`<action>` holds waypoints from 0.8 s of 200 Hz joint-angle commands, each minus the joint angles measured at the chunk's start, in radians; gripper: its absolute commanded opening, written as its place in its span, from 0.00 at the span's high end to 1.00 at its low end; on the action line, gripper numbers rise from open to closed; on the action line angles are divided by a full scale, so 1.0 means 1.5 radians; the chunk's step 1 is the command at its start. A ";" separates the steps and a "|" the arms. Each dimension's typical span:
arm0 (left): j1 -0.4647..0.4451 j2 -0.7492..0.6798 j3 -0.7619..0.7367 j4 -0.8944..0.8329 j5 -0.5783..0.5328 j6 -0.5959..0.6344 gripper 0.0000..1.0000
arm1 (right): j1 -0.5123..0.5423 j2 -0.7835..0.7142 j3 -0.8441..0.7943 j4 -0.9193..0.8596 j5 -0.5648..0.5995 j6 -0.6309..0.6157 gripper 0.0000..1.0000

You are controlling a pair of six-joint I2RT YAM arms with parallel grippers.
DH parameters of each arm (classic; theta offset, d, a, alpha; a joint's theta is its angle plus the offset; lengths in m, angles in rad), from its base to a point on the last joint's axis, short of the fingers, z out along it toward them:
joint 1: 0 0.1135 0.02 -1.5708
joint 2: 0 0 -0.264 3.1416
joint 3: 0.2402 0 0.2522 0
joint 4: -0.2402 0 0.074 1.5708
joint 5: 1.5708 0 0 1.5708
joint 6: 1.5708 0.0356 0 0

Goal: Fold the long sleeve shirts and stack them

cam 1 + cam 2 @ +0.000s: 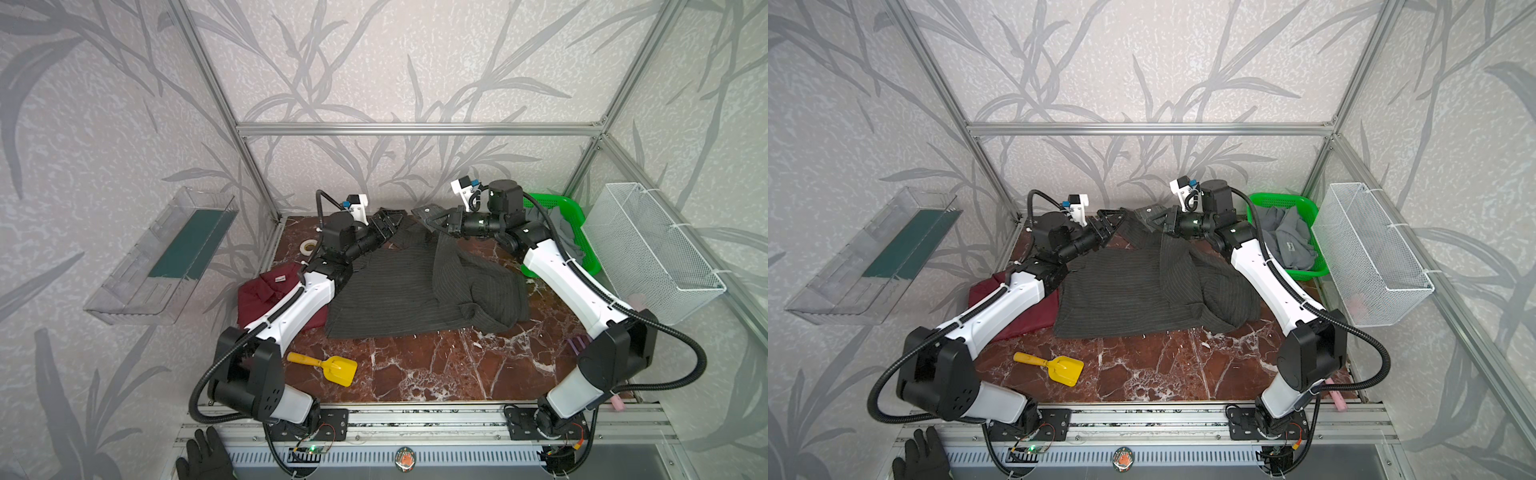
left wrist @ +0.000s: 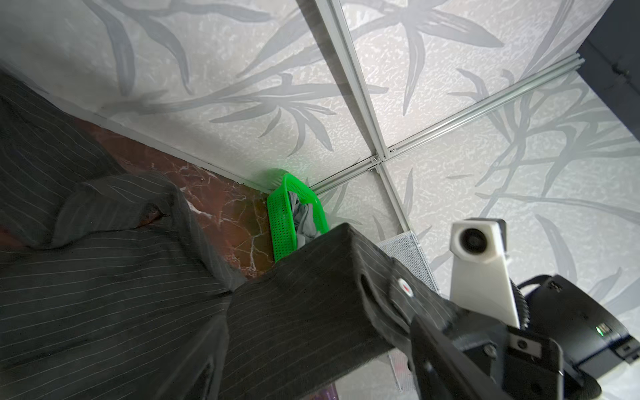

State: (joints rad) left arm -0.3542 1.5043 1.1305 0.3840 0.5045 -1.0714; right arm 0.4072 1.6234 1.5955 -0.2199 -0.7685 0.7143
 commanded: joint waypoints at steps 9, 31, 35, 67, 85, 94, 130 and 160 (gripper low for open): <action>-0.035 0.027 0.054 0.089 -0.018 -0.079 0.20 | 0.001 -0.032 -0.018 0.050 -0.023 0.010 1.00; -0.049 0.030 0.053 0.094 -0.042 -0.084 0.21 | 0.001 -0.036 -0.025 0.053 -0.026 0.010 1.00; -0.050 0.028 0.049 0.096 -0.045 -0.087 0.22 | 0.002 -0.037 -0.026 0.052 -0.024 0.009 1.00; -0.054 -0.002 -0.020 0.177 -0.100 -0.118 0.22 | 0.002 -0.039 -0.027 0.040 -0.016 -0.002 1.00; -0.062 -0.004 -0.029 0.200 -0.103 -0.129 0.22 | 0.002 -0.036 -0.029 0.052 -0.020 0.007 1.00; -0.069 0.000 -0.026 0.211 -0.101 -0.134 0.22 | 0.001 -0.036 -0.029 0.054 -0.020 0.009 1.00; -0.088 0.012 -0.022 0.223 -0.102 -0.157 0.28 | 0.003 -0.040 -0.034 0.052 -0.017 0.003 1.00; -0.094 -0.035 -0.060 0.217 -0.150 -0.138 0.28 | 0.002 -0.048 -0.039 0.034 0.006 -0.011 1.00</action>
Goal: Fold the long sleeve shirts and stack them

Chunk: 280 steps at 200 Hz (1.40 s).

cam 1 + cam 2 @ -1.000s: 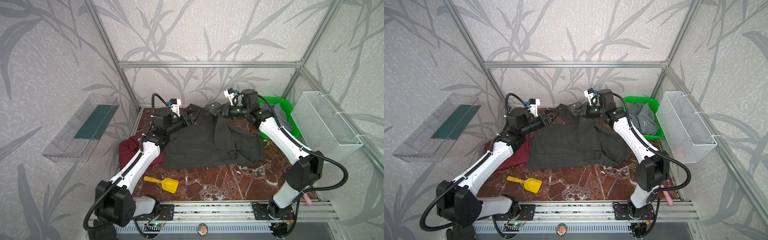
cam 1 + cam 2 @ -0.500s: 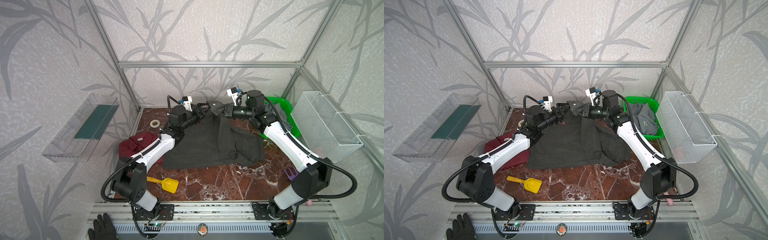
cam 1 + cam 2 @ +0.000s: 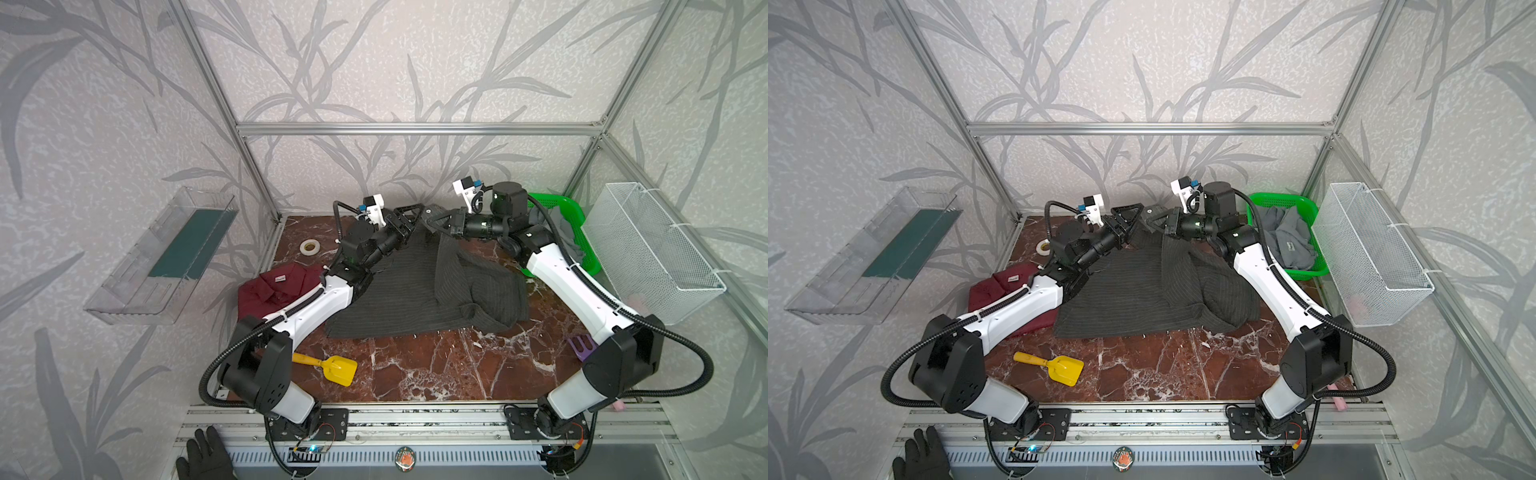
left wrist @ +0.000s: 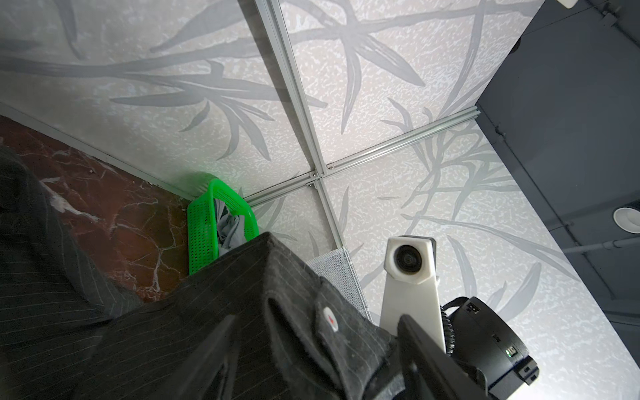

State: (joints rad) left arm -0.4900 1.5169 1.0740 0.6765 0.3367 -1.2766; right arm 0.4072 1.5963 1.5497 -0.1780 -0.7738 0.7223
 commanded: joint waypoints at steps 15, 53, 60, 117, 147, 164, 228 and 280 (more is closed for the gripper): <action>-0.012 -0.036 -0.014 0.022 -0.032 0.002 0.29 | 0.003 -0.023 -0.011 0.026 -0.009 0.000 1.00; -0.021 0.023 0.028 0.056 0.004 -0.034 0.48 | 0.011 -0.021 -0.012 0.030 -0.012 0.002 1.00; -0.020 0.028 0.035 0.054 0.006 -0.031 0.53 | 0.011 -0.023 -0.014 0.028 -0.012 0.002 1.00; -0.021 0.073 0.109 0.015 0.040 -0.013 1.00 | 0.013 -0.047 -0.024 -0.003 -0.004 -0.024 1.00; -0.017 0.079 0.126 -0.012 0.044 0.004 1.00 | -0.003 -0.078 -0.034 -0.045 0.040 -0.044 1.00; -0.013 0.081 0.135 -0.033 0.038 0.012 1.00 | -0.034 -0.108 -0.072 -0.041 0.069 -0.011 0.78; -0.010 0.151 0.306 -0.080 0.060 -0.001 1.00 | -0.079 -0.322 -0.264 -0.217 0.274 -0.125 0.39; -0.017 0.238 0.501 -0.163 0.067 -0.015 1.00 | -0.051 -0.435 -0.524 -0.262 0.362 -0.142 0.35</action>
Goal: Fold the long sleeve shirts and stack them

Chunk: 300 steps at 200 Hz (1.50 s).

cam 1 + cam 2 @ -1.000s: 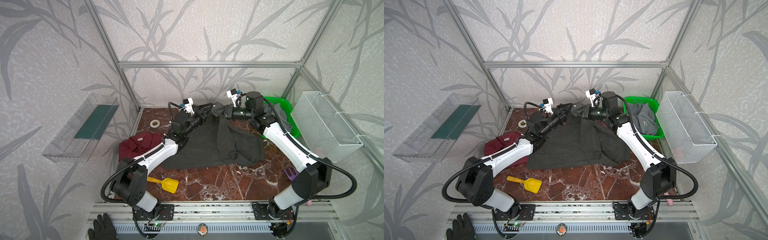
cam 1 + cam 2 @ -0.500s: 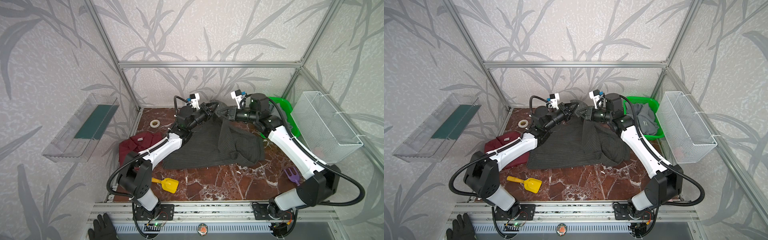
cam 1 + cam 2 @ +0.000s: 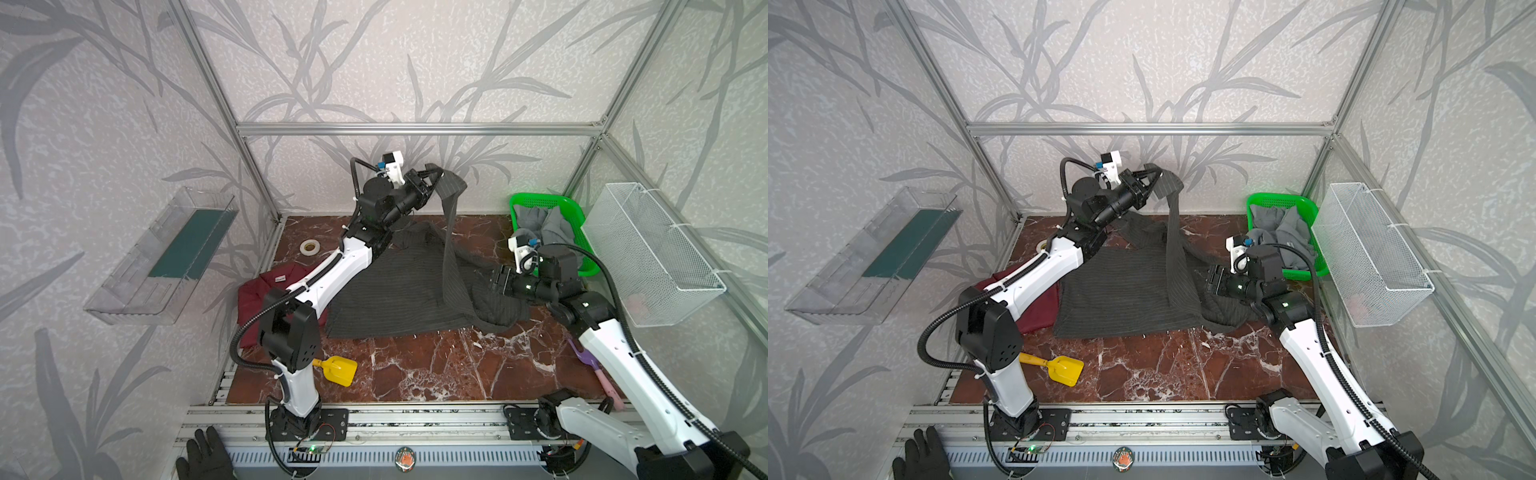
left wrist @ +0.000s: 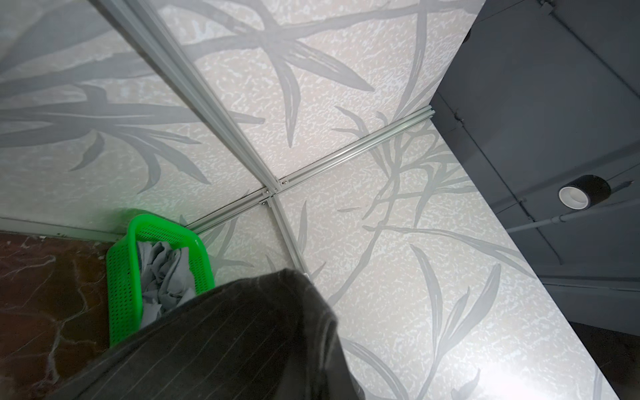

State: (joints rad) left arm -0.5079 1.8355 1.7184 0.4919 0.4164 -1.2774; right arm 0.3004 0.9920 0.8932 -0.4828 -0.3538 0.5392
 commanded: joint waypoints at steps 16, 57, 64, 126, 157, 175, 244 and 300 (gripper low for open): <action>-0.008 0.041 0.093 -0.058 0.009 -0.019 1.00 | 0.049 -0.070 -0.141 -0.059 0.119 0.001 0.36; -0.007 0.068 0.131 -0.147 -0.013 -0.008 1.00 | 0.140 -0.132 -0.218 -0.087 0.297 0.124 0.36; -0.008 0.074 0.141 -0.167 -0.015 -0.006 1.00 | 0.146 -0.141 -0.224 -0.085 0.310 0.132 0.37; -0.014 0.155 0.301 -0.298 -0.031 0.002 1.00 | 0.182 -0.062 -0.245 0.004 0.373 0.098 0.35; -0.016 0.218 0.423 -0.354 -0.031 -0.005 1.00 | 0.180 0.020 -0.217 0.030 0.398 0.089 0.34; -0.015 0.244 0.468 -0.384 -0.034 -0.008 1.00 | 0.168 0.045 -0.206 0.049 0.420 0.090 0.32; -0.016 0.270 0.487 -0.410 -0.040 -0.020 1.00 | 0.021 0.179 -0.151 0.129 0.310 0.113 0.33; -0.010 0.297 0.487 -0.456 -0.024 -0.012 1.00 | -0.014 0.244 -0.118 0.132 0.237 0.090 0.34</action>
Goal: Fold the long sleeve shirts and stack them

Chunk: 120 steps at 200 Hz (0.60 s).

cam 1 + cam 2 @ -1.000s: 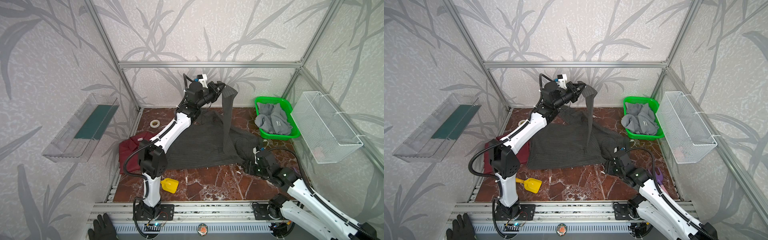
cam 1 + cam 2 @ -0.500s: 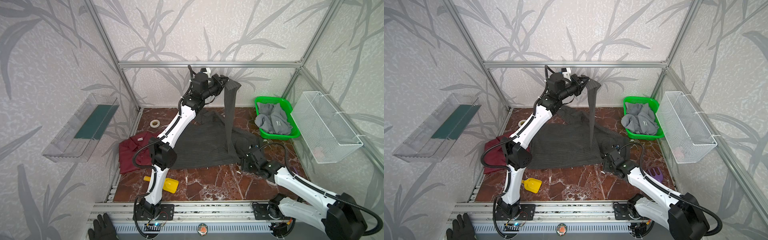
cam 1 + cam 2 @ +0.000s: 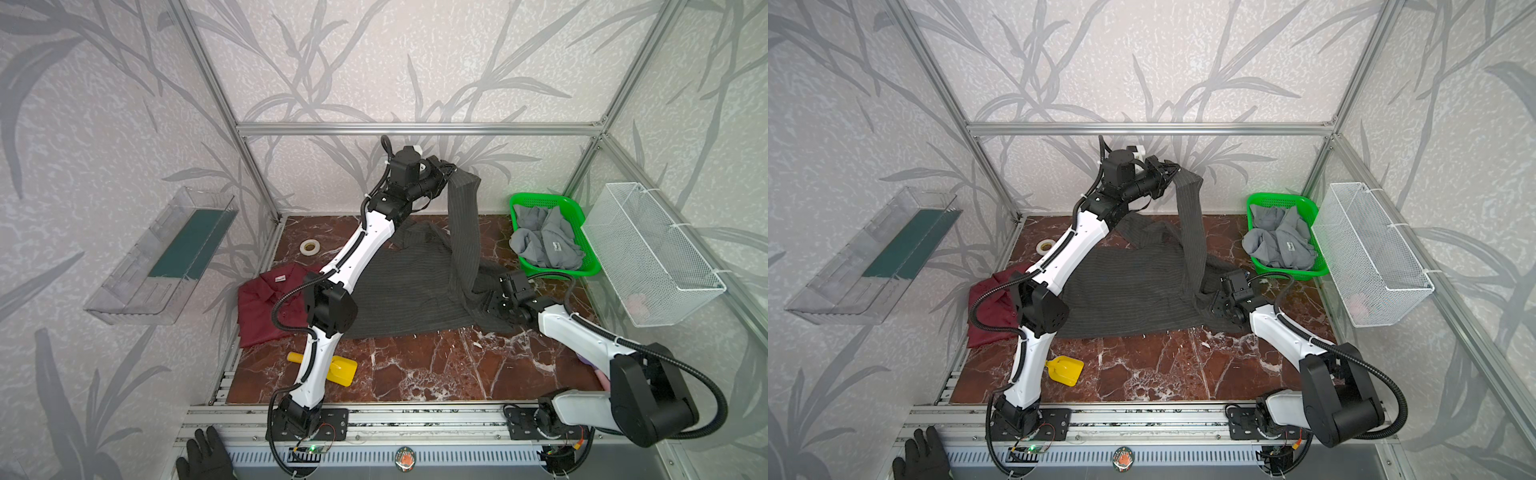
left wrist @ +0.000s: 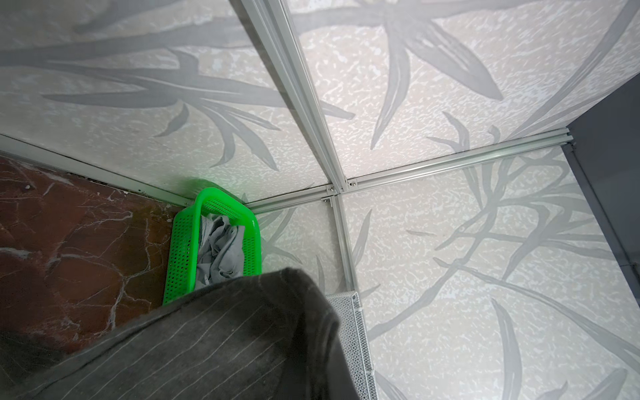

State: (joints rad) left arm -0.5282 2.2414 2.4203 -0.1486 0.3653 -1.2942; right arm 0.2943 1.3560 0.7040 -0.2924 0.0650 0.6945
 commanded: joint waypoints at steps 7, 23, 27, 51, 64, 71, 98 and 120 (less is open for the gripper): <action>0.005 0.039 0.031 -0.047 0.009 0.000 1.00 | -0.010 -0.004 0.003 0.014 -0.046 -0.016 0.34; 0.012 0.075 0.080 -0.089 0.003 -0.002 1.00 | -0.011 -0.015 -0.017 0.037 -0.057 -0.020 0.34; 0.013 0.082 0.088 -0.092 0.002 -0.005 1.00 | -0.011 -0.017 -0.020 0.040 -0.061 -0.023 0.34; 0.021 0.110 0.103 -0.072 0.001 -0.035 1.00 | -0.011 -0.028 -0.022 0.000 -0.050 -0.033 0.33; 0.022 0.129 0.128 -0.048 0.014 -0.049 1.00 | -0.011 -0.036 -0.032 -0.005 -0.041 -0.033 0.31; 0.021 0.134 0.147 -0.050 0.015 -0.048 1.00 | -0.011 -0.040 -0.037 -0.004 -0.042 -0.033 0.31; 0.017 0.126 0.158 0.034 0.035 -0.054 1.00 | -0.002 -0.088 -0.065 0.040 -0.096 -0.070 0.35; 0.017 0.114 0.144 0.202 0.076 -0.083 1.00 | 0.002 -0.134 -0.105 0.108 -0.133 -0.068 0.37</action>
State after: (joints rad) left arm -0.4976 2.4638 2.5988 -0.1558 0.3977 -1.3598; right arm 0.2871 1.2293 0.5983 -0.2314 -0.0559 0.6174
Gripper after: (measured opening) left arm 0.048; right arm 0.640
